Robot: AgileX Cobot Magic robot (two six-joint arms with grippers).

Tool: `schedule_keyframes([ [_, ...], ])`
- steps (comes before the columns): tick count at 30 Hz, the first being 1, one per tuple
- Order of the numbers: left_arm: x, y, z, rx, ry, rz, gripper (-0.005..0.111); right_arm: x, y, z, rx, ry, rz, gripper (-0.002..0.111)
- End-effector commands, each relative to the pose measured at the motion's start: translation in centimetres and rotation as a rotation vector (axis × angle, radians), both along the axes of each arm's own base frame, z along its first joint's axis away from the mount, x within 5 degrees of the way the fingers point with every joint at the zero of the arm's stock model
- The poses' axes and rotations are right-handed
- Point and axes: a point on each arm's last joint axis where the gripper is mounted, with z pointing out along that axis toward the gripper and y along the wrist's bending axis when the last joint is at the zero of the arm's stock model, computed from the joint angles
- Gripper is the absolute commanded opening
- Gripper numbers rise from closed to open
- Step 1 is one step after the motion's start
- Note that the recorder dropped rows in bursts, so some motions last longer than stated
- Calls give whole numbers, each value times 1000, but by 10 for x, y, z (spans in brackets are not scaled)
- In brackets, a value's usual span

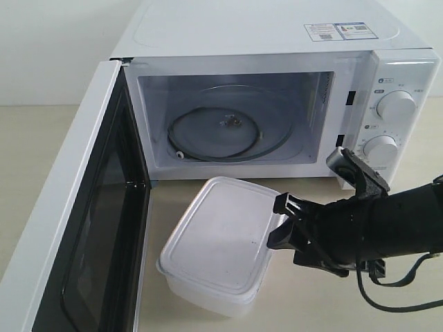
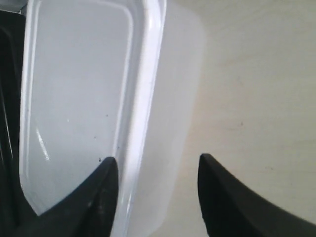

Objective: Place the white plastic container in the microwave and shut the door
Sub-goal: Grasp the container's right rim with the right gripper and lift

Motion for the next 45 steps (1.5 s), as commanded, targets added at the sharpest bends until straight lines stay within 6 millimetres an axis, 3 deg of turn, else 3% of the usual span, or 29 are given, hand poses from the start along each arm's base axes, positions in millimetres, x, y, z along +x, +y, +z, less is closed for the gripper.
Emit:
schedule_keyframes([
  [1,0,0,-1,5,-3,2,4,3,4,6,43,-15,19,48],
  [14,0,0,-1,5,-3,2,4,6,7,10,66,-25,24,48],
  [22,0,0,-1,5,-3,2,4,12,18,-7,57,28,58,48],
  [34,0,0,-1,5,-3,2,4,21,16,-8,7,10,34,47],
  [36,0,0,-1,5,-3,2,4,21,17,-10,7,15,35,43],
  [39,0,0,-1,5,-3,2,4,21,17,-14,4,26,38,29],
  [42,0,0,-1,5,-3,2,4,21,17,-15,-7,18,57,0],
  [45,0,0,-1,5,-3,2,4,21,17,-15,-9,11,65,0],
])
